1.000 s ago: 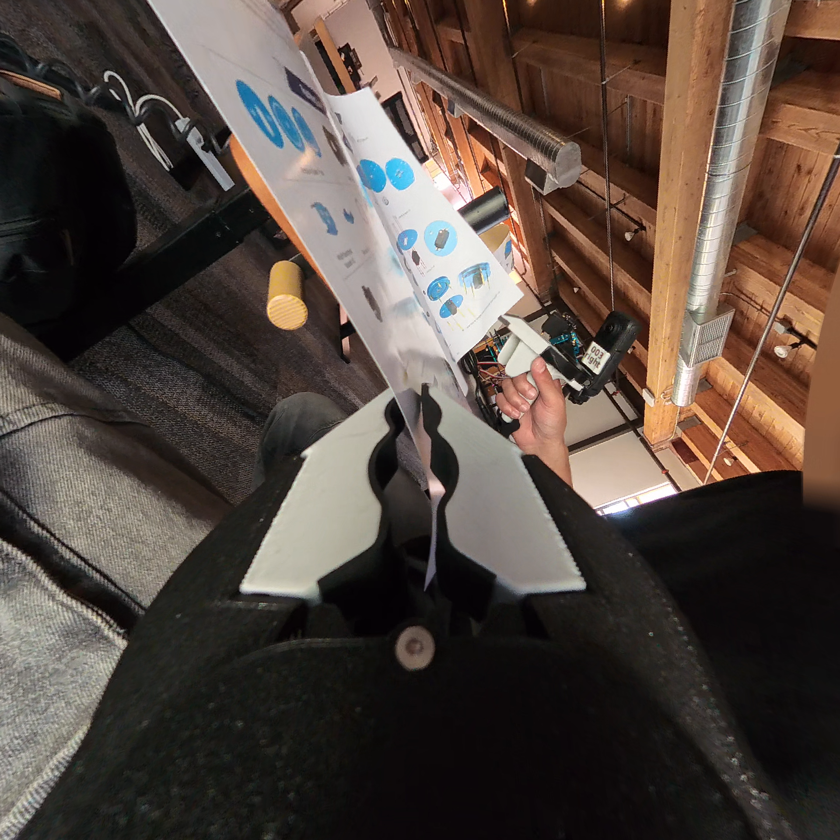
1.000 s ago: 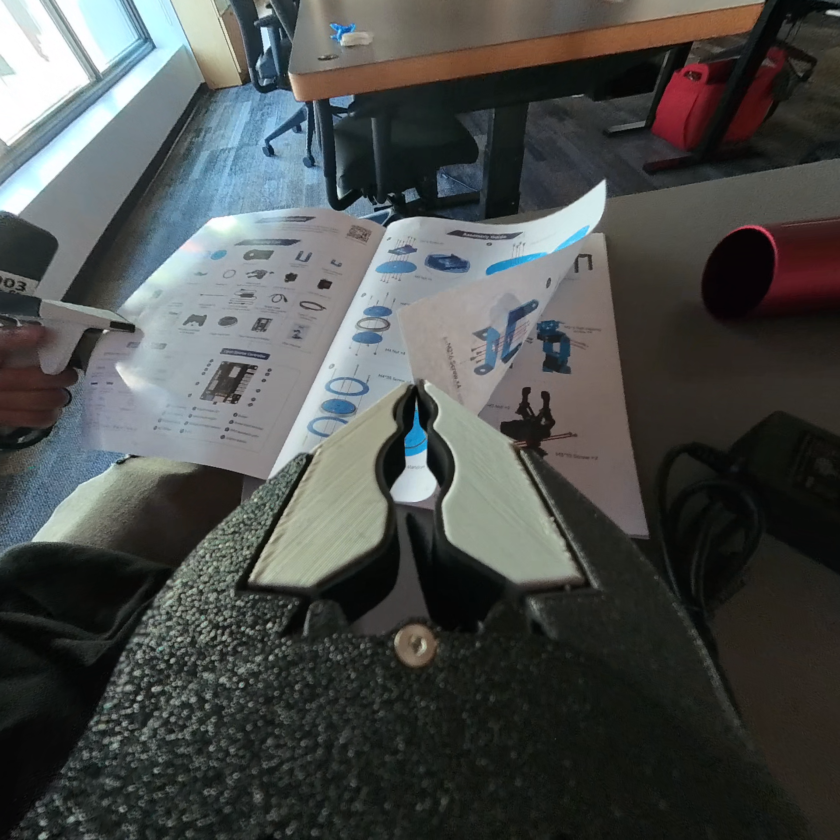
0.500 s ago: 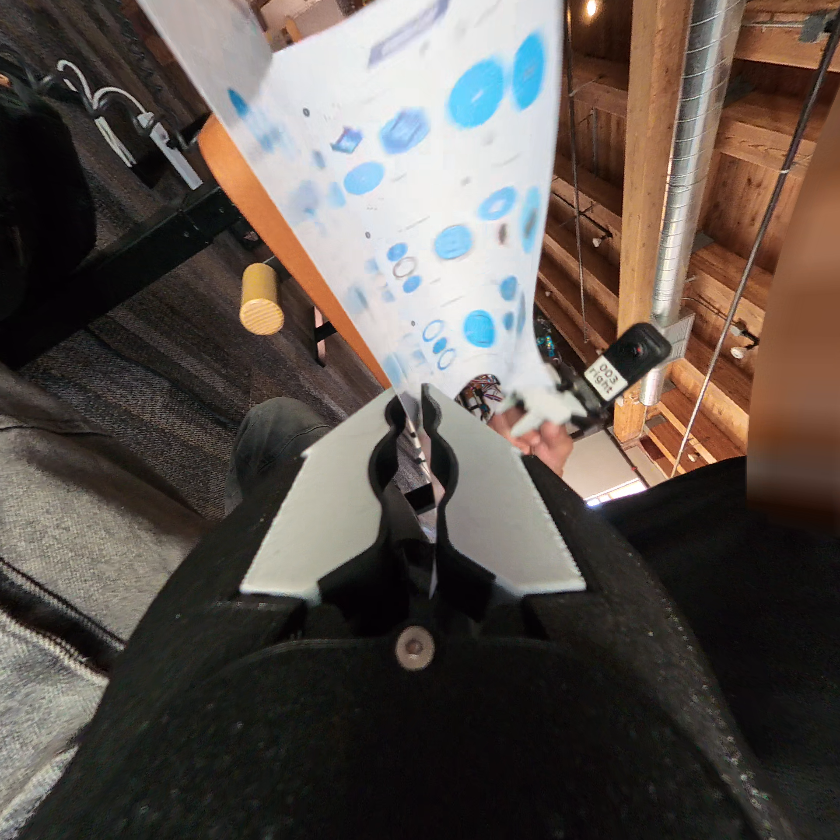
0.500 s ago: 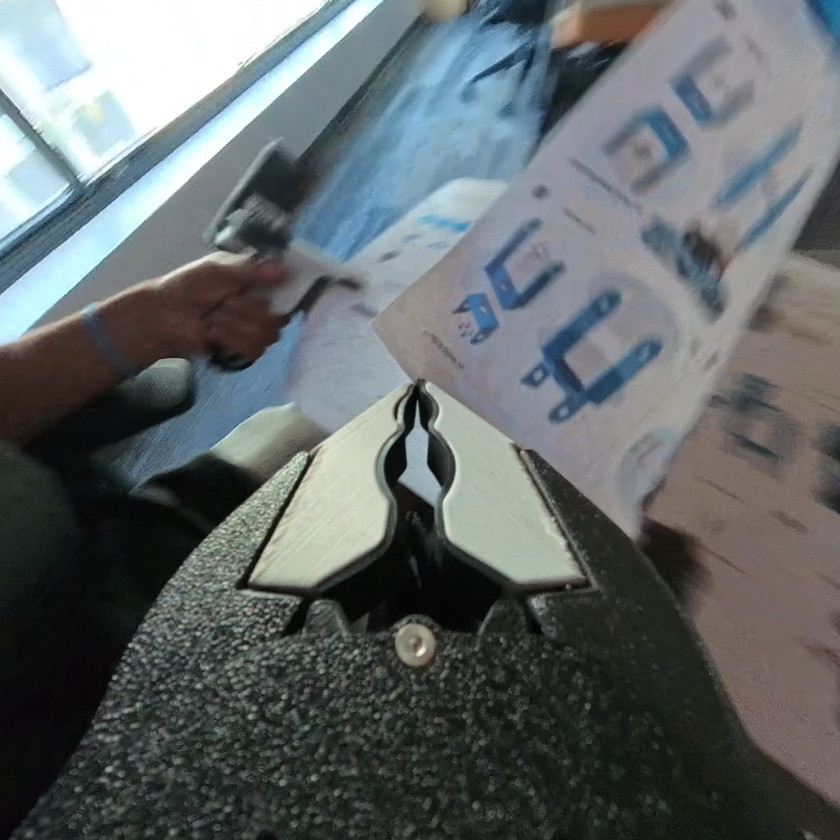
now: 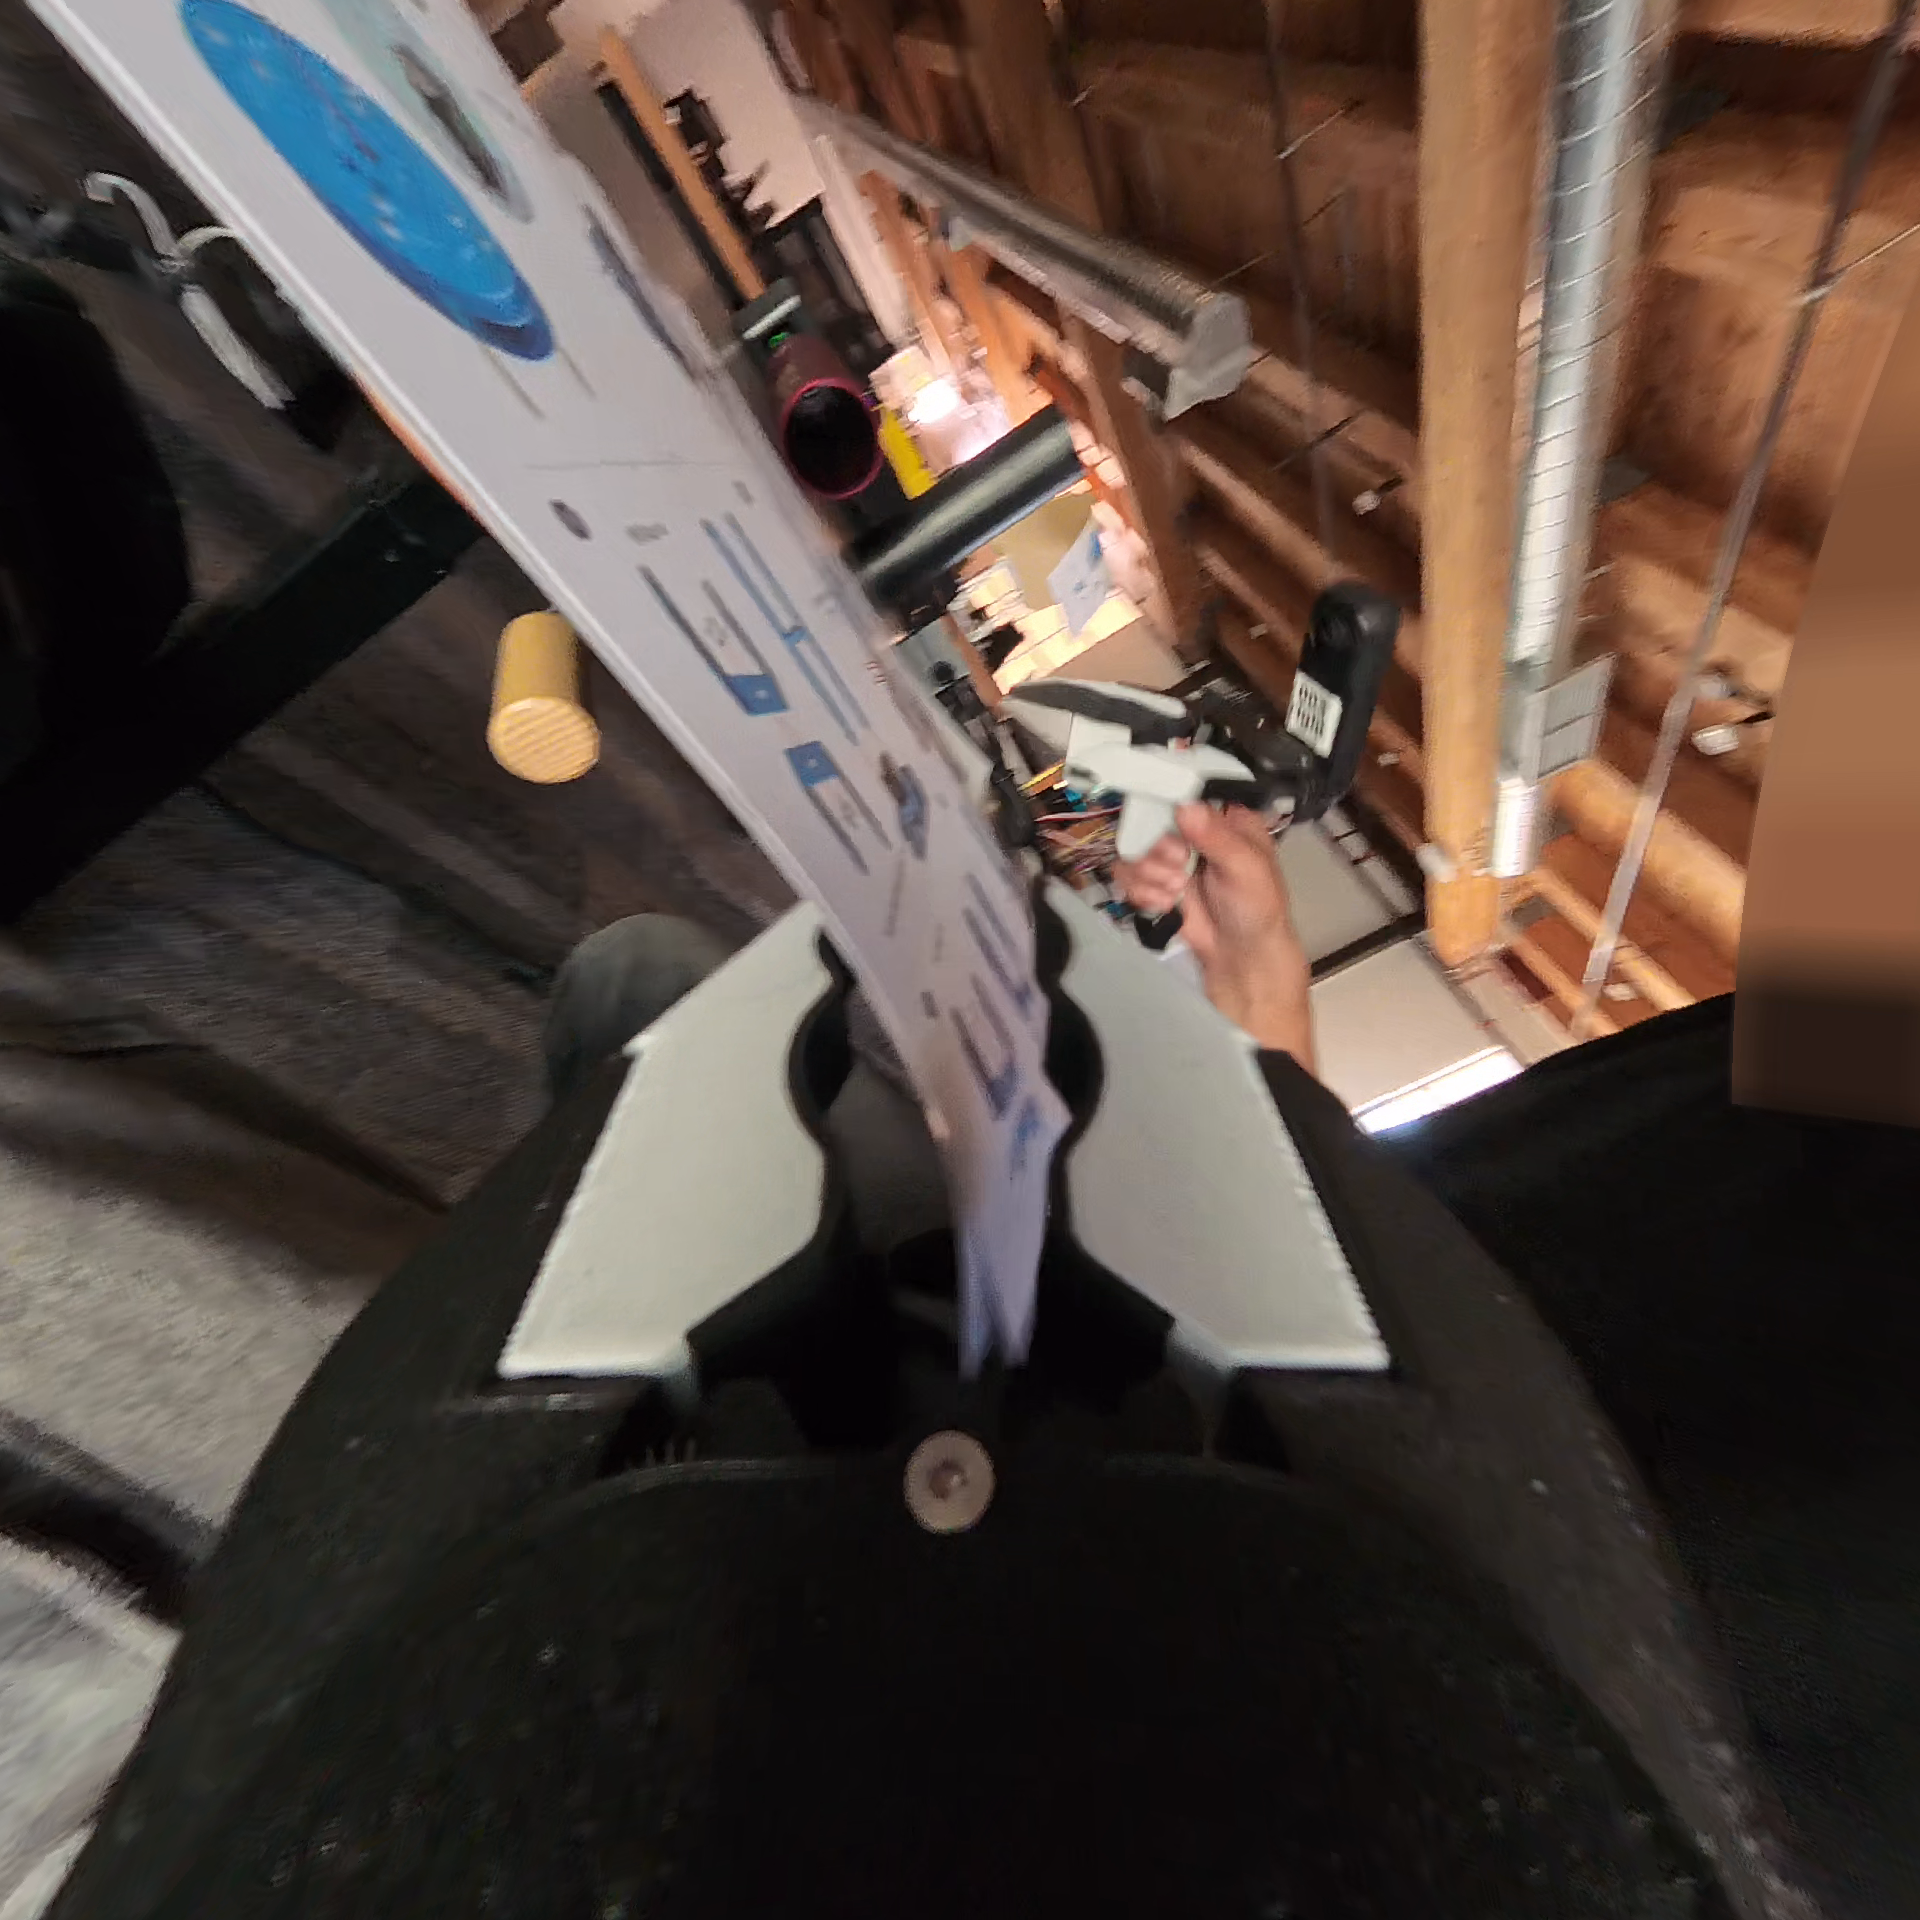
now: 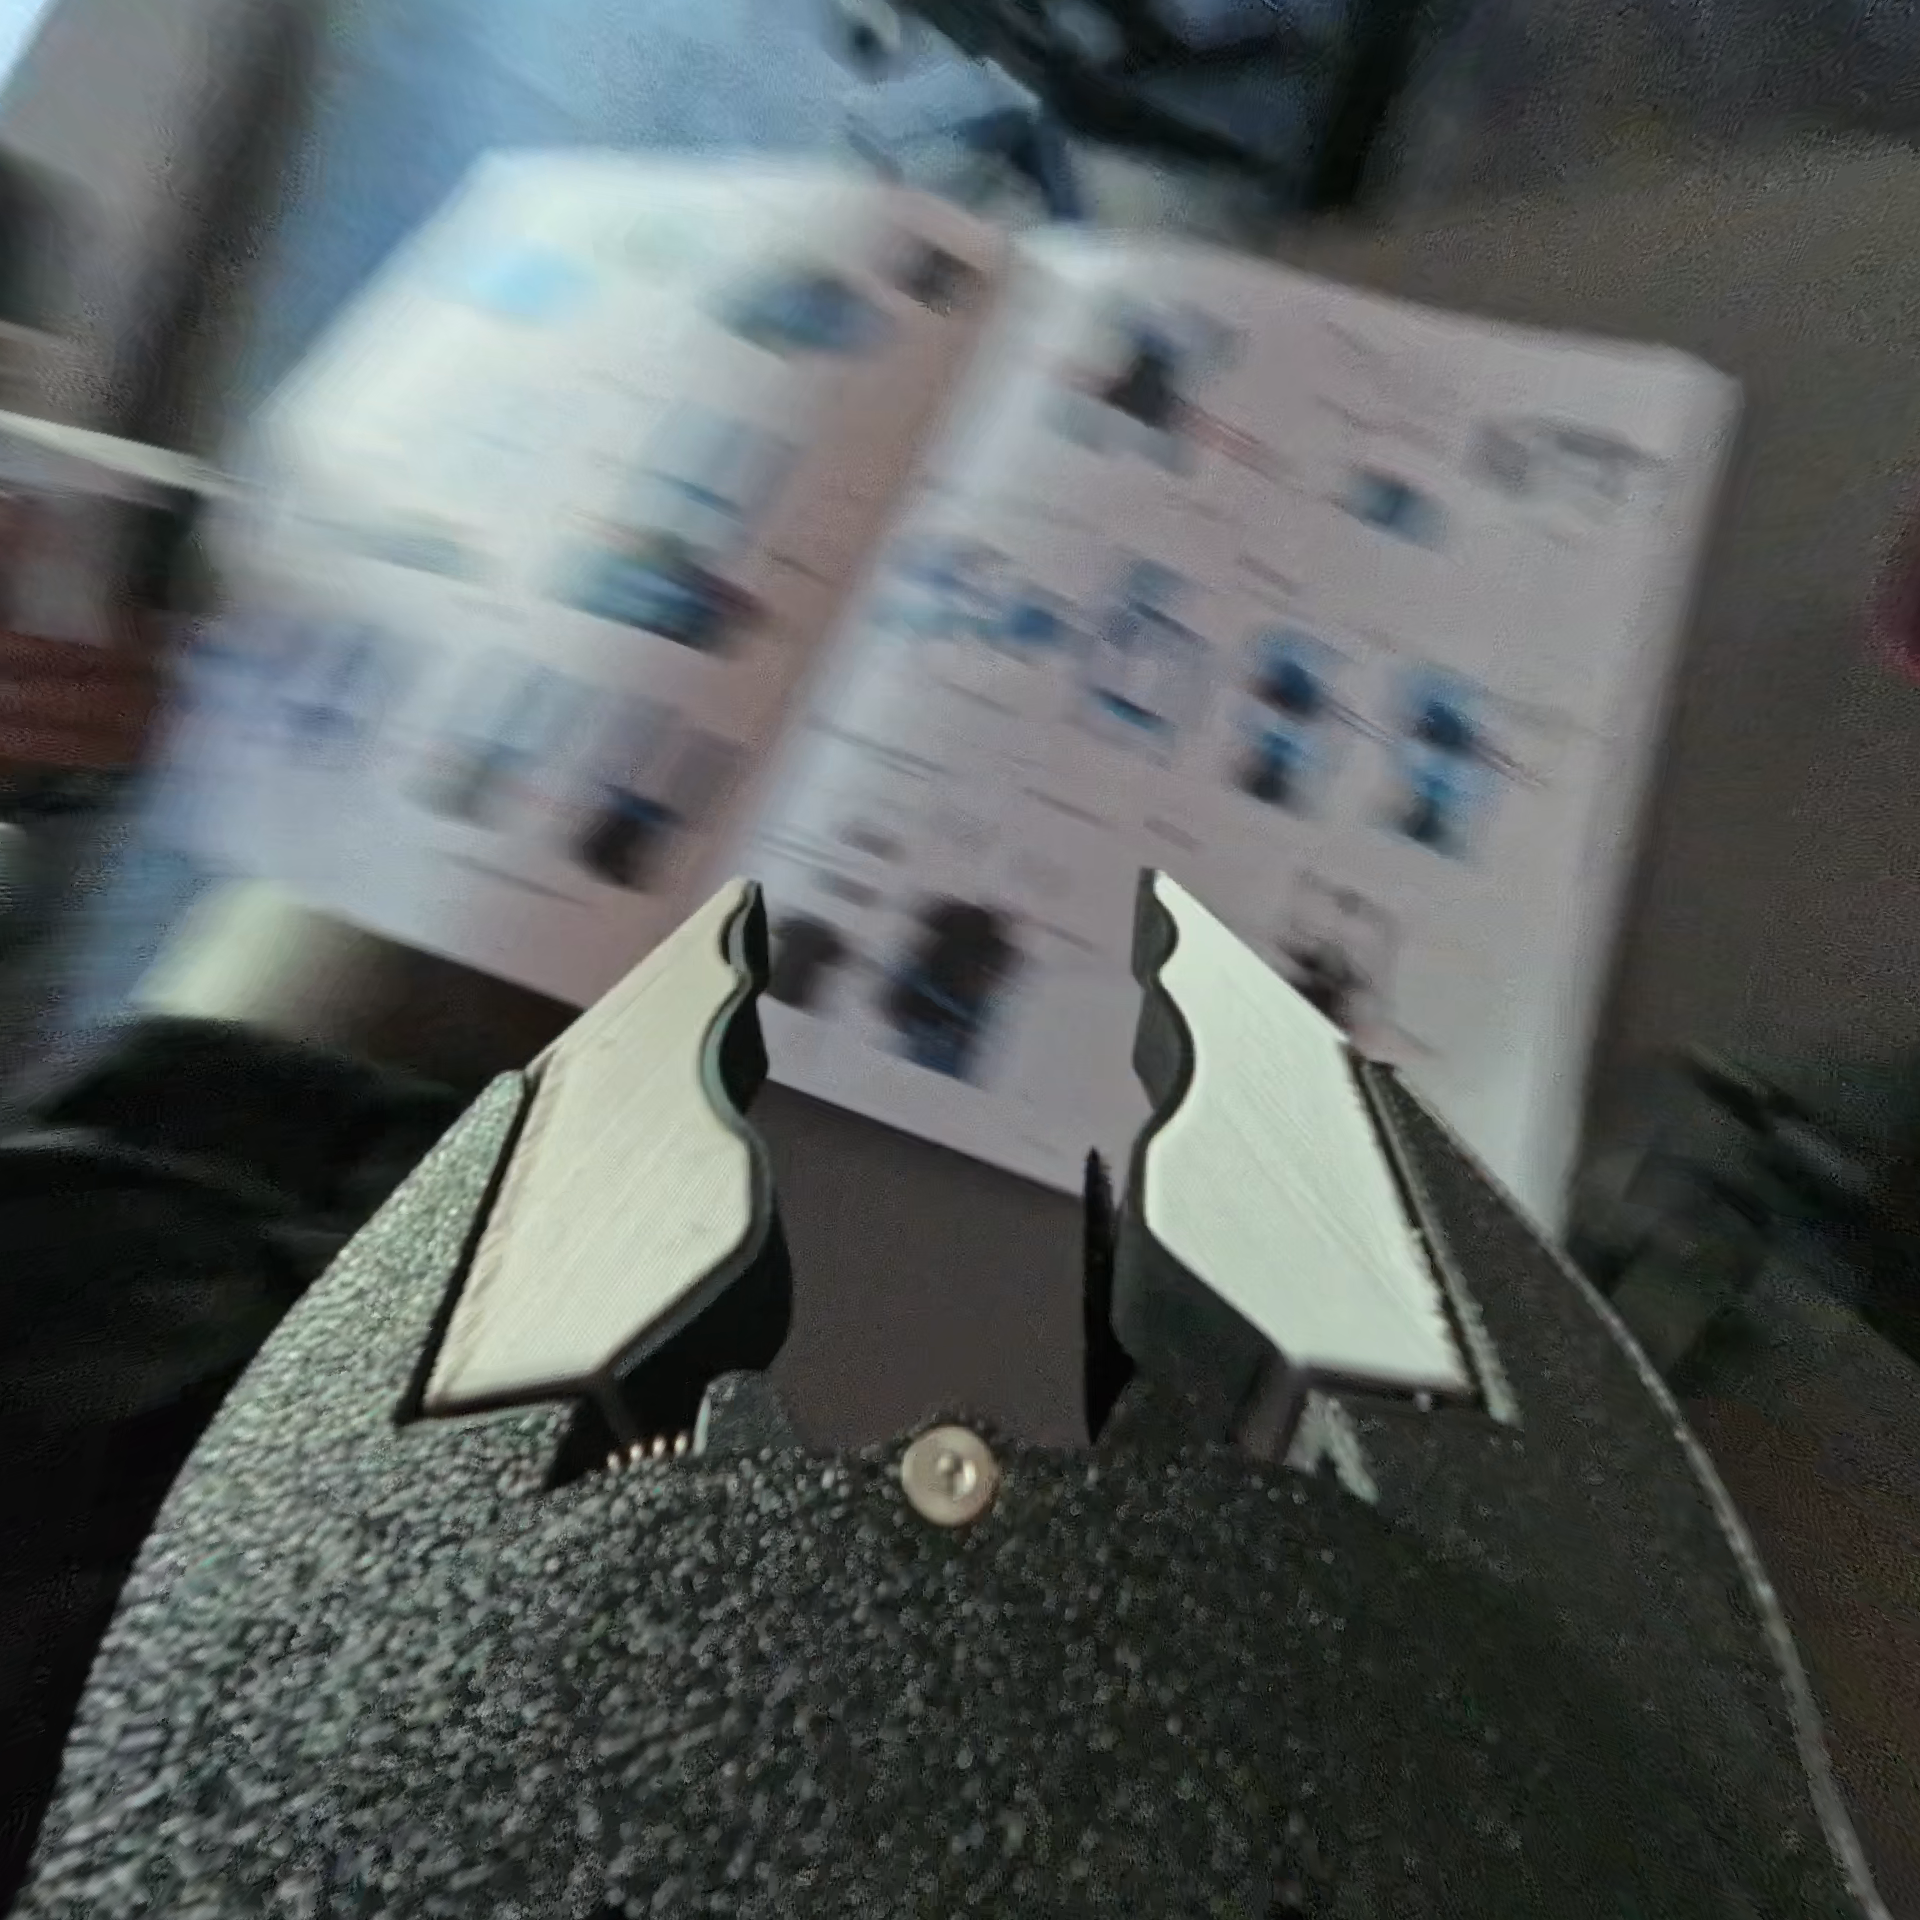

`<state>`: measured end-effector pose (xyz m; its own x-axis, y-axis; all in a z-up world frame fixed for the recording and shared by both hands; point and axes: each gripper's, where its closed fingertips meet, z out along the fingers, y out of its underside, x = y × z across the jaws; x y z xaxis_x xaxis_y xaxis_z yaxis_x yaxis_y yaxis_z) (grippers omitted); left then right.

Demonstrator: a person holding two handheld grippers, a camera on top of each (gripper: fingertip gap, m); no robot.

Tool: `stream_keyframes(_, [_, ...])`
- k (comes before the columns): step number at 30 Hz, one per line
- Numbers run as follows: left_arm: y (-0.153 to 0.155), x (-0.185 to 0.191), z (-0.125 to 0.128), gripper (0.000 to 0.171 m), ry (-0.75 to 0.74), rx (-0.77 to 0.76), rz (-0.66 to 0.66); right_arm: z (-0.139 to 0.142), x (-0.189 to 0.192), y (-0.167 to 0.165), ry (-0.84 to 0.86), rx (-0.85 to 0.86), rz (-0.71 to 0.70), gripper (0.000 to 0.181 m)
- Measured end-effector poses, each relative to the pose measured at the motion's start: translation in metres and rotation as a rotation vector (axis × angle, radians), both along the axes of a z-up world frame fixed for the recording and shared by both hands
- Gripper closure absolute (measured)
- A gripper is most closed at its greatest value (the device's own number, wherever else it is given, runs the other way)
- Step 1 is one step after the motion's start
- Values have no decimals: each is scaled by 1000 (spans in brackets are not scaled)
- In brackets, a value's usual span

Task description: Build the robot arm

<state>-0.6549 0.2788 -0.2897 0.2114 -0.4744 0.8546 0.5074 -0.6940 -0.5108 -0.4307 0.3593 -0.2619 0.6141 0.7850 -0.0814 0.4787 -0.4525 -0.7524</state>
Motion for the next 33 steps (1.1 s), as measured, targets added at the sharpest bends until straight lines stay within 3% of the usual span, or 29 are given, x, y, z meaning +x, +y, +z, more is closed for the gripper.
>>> stream_keyframes(2, [0,0,-6,158,39,-5,6,-22,52,23,-148,-13,-130,108])
stream_keyframes(4, [-3,-3,-6,168,60,0,-6,-38,70,25,-181,-57,-173,108])
stream_keyframes(7, [-6,-16,-3,170,76,23,-4,-54,71,21,-209,-94,-171,107])
stream_keyframes(12, [-2,-20,-7,171,78,2,12,-53,53,16,-197,-88,-158,106])
stream_keyframes(15, [-2,-17,-8,171,85,-1,2,-49,25,0,-116,-141,-61,120])
stream_keyframes(22, [-2,-5,-14,171,124,-8,-17,-22,-81,-67,272,-438,271,119])
stream_keyframes(26, [3,0,-10,170,81,-17,-13,10,-133,-115,385,-418,503,121])
stream_keyframes(28, [5,0,-7,167,53,-18,-12,18,-142,-141,387,-407,624,119])
stream_keyframes(30, [5,-2,-1,150,-3,-15,-11,25,-135,-150,384,-369,682,117])
stream_keyframes(33, [4,-15,13,139,-148,-16,4,26,-98,-106,314,-266,542,118])
